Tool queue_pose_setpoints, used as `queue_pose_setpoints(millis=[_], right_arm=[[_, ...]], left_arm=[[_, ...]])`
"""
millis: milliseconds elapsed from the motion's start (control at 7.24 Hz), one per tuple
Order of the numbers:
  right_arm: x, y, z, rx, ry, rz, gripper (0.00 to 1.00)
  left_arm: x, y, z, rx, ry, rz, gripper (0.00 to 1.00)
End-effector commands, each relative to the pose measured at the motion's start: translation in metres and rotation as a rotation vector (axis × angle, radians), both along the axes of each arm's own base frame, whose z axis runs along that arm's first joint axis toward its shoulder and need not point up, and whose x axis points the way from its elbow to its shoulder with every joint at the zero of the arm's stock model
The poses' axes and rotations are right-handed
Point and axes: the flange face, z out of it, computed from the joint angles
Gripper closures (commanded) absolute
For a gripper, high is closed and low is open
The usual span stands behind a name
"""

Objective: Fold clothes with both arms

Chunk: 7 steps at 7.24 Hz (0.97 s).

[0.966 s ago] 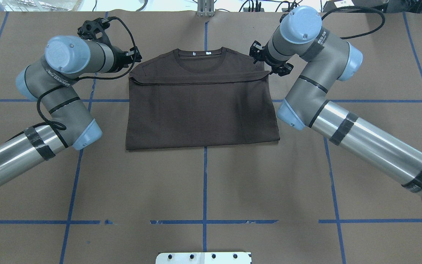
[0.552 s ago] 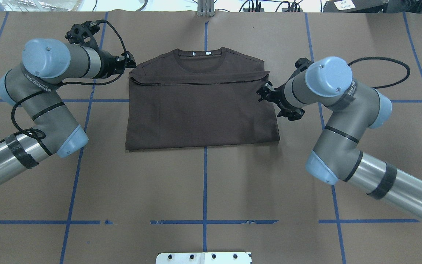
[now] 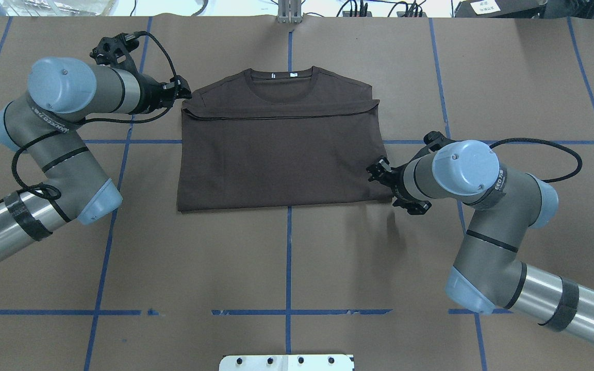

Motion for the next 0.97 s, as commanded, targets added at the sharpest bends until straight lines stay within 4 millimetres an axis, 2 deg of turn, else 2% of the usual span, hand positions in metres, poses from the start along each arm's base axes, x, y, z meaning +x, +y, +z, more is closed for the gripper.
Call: queue_pose_setpoints(millis=[0,138,276,828], right_arm=[[-0.011,0.009,0.012,-0.007,0.024,-0.006,0.20],[-0.011,0.008,0.013,-0.012,0.027,-0.003,0.40],[-0.008,0.006,0.013,-0.015,0.029,-0.001,0.99],[0.004,0.006,-0.002,0.002,0.002,0.004,1.00]], left_arm=[[0.001,-0.001,-0.004,0.003,0.002,-0.003,0.42],[0.001,-0.001,-0.006,0.006,0.004,-0.004,0.43],[0.001,-0.001,-0.006,0.006,0.004,-0.004,0.42],[0.002,0.000,0.000,0.001,-0.003,-0.002,0.42]])
